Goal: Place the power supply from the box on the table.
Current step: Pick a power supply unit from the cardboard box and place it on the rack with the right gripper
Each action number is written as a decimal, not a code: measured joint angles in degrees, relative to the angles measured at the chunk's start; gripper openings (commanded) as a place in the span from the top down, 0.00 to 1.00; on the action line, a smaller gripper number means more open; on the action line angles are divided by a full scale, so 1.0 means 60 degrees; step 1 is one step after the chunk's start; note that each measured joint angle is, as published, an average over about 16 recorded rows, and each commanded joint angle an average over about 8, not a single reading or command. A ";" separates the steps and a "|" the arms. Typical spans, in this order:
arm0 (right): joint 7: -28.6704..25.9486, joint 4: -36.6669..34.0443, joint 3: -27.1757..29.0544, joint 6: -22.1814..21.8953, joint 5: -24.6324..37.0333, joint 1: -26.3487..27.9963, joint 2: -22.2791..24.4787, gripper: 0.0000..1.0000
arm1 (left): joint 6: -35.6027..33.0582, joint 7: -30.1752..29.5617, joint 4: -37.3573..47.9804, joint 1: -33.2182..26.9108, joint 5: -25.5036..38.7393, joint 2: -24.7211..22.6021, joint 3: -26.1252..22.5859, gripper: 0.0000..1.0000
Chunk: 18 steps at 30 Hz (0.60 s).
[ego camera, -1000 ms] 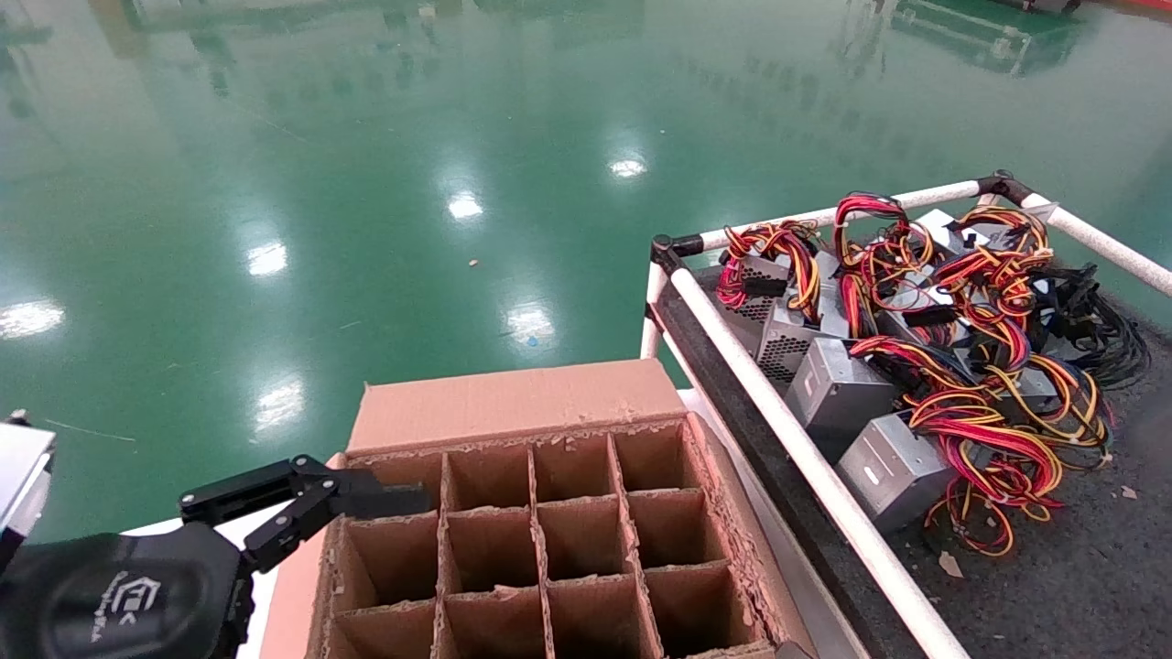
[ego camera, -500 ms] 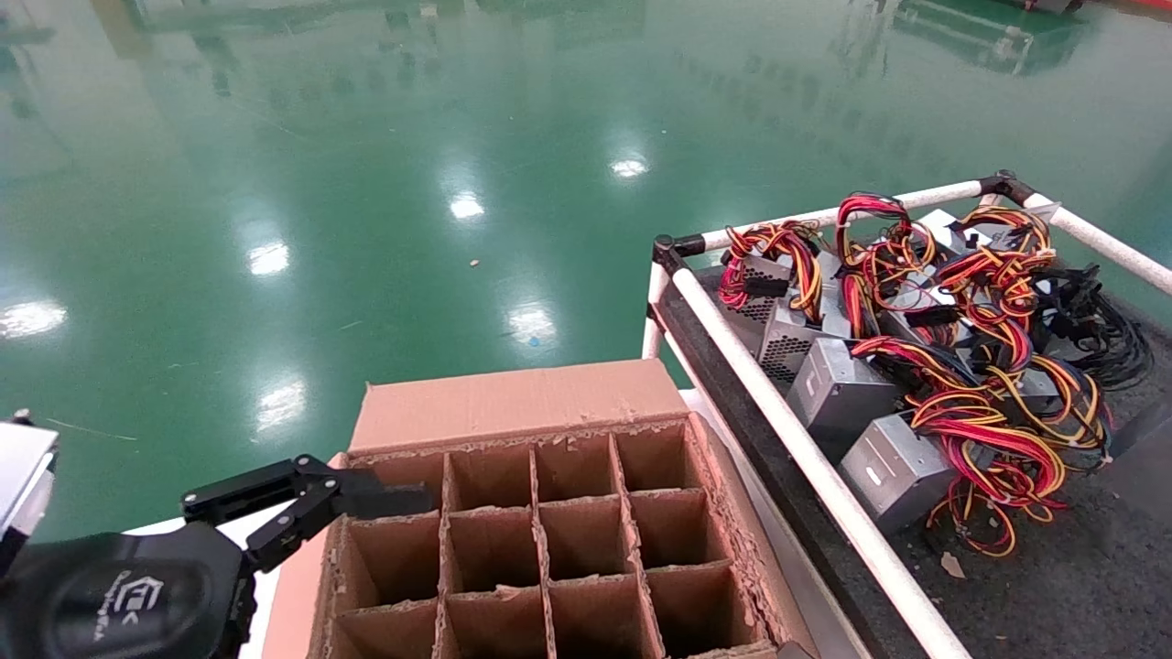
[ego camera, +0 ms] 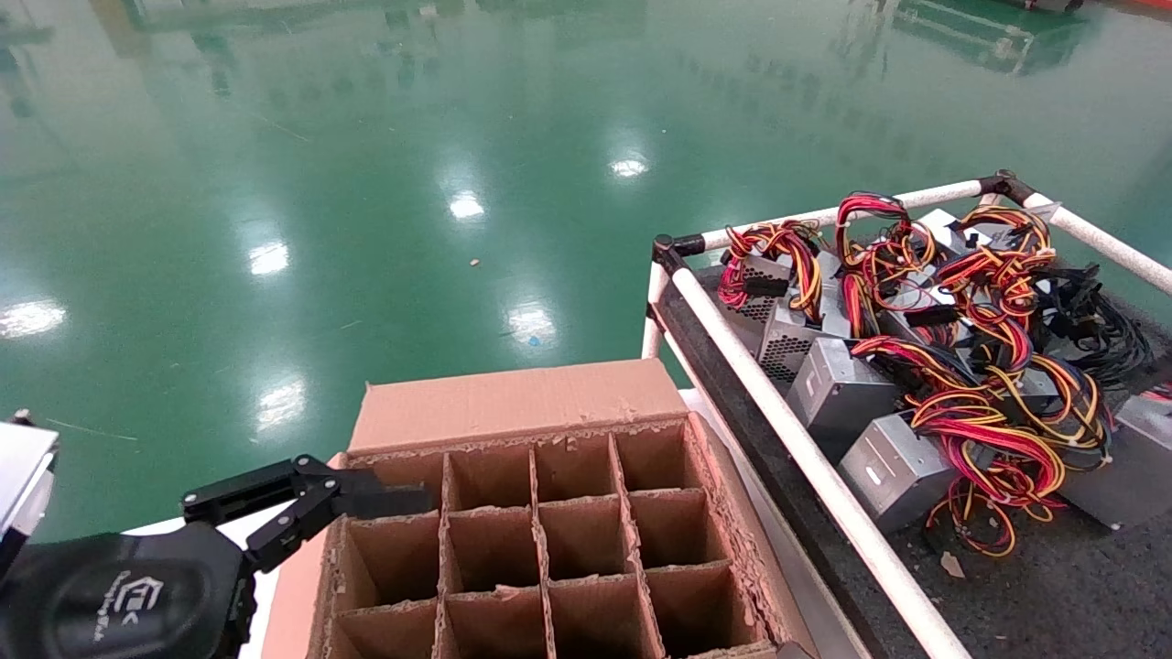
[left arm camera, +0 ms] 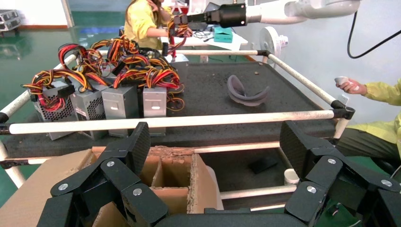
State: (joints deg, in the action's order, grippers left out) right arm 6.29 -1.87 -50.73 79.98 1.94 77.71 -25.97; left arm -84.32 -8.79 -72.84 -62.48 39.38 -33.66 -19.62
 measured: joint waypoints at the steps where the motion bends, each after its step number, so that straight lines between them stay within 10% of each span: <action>1: 0.0011 -0.0011 -0.0001 -0.0131 0.0001 0.0002 -0.0071 1.00 | 0.0000 0.0000 0.0000 0.0000 0.0000 0.0000 0.0000 0.00; 8: 0.0078 -0.0035 -0.0041 -0.1035 0.0058 0.0097 -0.0464 0.98 | 0.0001 0.0001 0.0000 0.0000 -0.0001 0.0001 -0.0001 0.00; 16: 0.0132 0.0024 -0.0115 -0.1662 0.0149 0.0225 -0.0659 0.06 | 0.0002 0.0001 0.0001 0.0001 -0.0002 0.0001 -0.0002 0.00; 18: 0.0137 0.0044 -0.0129 -0.1711 0.0168 0.0238 -0.0671 0.00 | 0.0002 0.0001 0.0001 0.0001 -0.0002 0.0001 -0.0002 0.00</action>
State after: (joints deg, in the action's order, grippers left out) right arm 7.11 -1.61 -51.51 69.72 2.94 79.14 -30.00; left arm -84.31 -8.78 -72.83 -62.47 39.36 -33.65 -19.63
